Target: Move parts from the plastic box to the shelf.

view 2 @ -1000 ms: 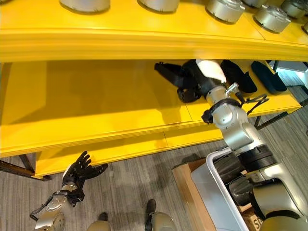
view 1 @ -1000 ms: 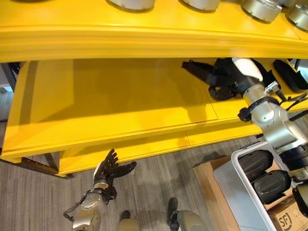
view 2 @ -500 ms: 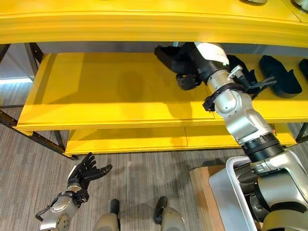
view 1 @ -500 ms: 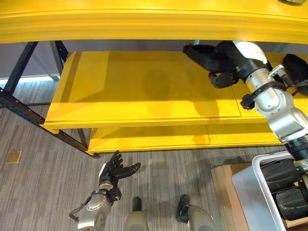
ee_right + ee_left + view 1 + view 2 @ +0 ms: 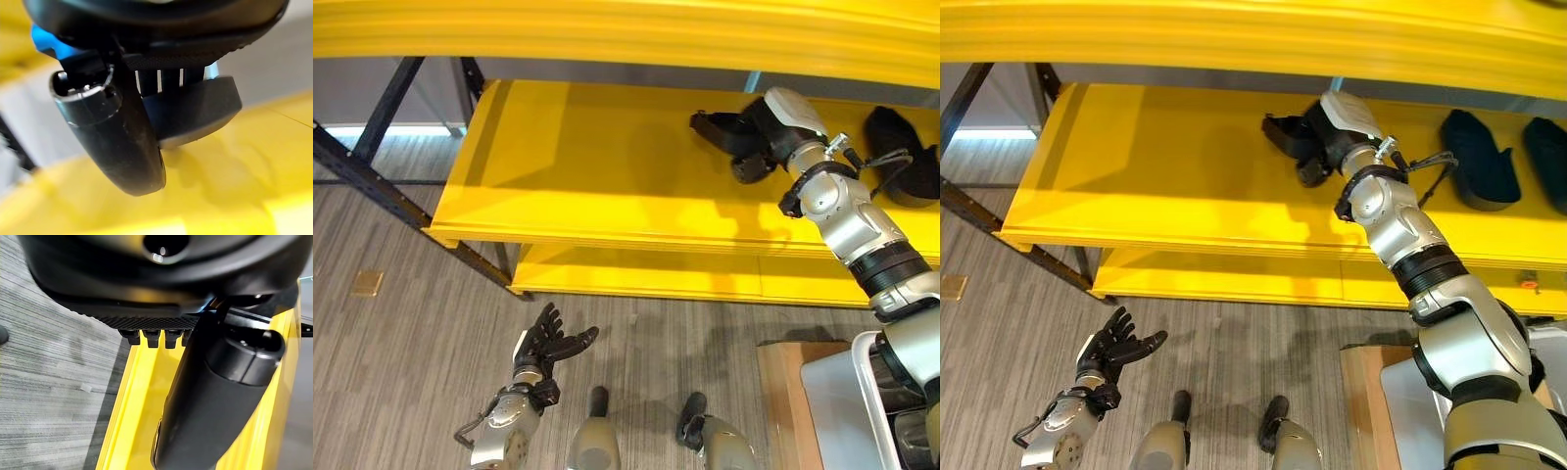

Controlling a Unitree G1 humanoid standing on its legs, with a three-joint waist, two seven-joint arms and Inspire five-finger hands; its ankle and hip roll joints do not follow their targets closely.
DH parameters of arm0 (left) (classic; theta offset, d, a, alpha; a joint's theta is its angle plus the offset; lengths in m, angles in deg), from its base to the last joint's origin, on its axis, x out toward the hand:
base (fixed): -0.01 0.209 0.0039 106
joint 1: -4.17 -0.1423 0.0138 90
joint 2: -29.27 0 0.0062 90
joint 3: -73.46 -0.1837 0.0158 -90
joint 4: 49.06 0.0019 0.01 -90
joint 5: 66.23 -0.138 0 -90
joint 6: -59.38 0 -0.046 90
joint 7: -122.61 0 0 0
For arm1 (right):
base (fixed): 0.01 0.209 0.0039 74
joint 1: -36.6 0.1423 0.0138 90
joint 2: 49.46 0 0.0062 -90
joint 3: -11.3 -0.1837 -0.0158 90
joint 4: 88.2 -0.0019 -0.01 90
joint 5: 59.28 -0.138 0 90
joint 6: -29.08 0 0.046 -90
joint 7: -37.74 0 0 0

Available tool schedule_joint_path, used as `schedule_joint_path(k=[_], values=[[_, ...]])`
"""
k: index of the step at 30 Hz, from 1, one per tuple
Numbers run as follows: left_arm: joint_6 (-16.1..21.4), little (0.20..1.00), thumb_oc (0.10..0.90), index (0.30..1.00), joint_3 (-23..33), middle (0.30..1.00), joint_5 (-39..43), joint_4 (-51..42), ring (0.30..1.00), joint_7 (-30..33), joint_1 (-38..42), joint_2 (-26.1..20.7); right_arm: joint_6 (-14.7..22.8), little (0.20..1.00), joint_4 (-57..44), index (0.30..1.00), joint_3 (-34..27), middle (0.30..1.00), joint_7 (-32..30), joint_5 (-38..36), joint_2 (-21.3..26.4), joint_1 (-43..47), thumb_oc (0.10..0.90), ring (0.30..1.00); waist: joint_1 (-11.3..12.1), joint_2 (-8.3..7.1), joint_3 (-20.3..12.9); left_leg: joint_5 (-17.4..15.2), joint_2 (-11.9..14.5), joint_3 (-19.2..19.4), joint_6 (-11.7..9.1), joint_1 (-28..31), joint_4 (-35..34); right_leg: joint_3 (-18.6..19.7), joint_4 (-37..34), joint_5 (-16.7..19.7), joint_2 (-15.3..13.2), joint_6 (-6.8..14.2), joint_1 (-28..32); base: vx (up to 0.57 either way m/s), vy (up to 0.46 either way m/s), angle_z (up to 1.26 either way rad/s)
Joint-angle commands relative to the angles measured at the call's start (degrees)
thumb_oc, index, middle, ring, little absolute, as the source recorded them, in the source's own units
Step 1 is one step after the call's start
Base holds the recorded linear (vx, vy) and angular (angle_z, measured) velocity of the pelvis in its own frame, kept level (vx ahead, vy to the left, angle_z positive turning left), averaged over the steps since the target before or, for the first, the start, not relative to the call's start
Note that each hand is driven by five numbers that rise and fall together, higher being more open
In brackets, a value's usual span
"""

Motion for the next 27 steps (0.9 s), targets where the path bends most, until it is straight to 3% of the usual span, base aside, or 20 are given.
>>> schedule_joint_path(k=[1,6,8,11,27], values=[[6.75,1.0,0.9,1.0,-1.29,1.0,1.89,-6.75,1.0,-1.05,0.0,-5.09,0.98,0.3,1.09,0.3,2.11,0.3,-5.35,4.19,2.16,13.87,0.4,0.3,-0.7,0.27,-4.04,4.08,4.84,-2.72,0.41,0.98,-3.66,4.61,-2.16,5.36,-5.71,6.2,1.8,-0.08,-0.008,0.06],[8.2,1.0,0.9,1.0,-2.09,1.0,3.05,-7.39,1.0,-0.44,1.5,-5.29,1.51,0.3,6.74,0.3,7.24,0.3,-4.91,7.32,3.62,17.33,0.4,0.3,0.66,2.98,-1.36,3.58,4.42,-4.19,0.23,-3.59,-0.03,5.31,3.11,3.71,-6.47,6.14,-3.57,-0.11,-0.033,0.02],[8.4,1.0,0.9,1.0,-2.49,1.0,3.63,-6.74,1.0,0.02,1.56,-4.66,1.37,0.3,7.19,0.3,7.32,0.3,-5.32,7.29,5.14,17.44,0.4,0.3,1.1,4.45,0.06,2.8,3.91,-5.02,-0.09,-6.22,2.84,5.72,7.24,2.16,-7.39,6.01,-6.54,-0.1,-0.073,0.19],[8.62,1.0,0.9,1.0,-2.65,1.0,4.14,-6.65,1.0,0.1,1.53,-4.23,1.51,0.3,8.32,0.3,7.88,0.3,-5.23,8.03,6.06,16.54,0.4,0.3,1.1,5.47,0.59,2.96,3.29,-5.19,-0.13,-6.98,2.9,5.84,8.36,2.01,-8.28,6.09,-7.89,-0.04,-0.023,0.16],[9.55,1.0,0.9,1.0,-3.37,1.0,4.89,-5.23,1.0,-0.01,2.33,-4.4,0.65,0.3,17.13,0.3,9.07,0.3,-7.93,9.57,7.82,20.58,0.4,0.3,1.29,8.07,0.63,3.49,2.21,-5.37,-0.08,-7.04,1.19,6.91,9.75,2.55,-9.73,6.8,-11.09,0.0,0.003,0.02]])
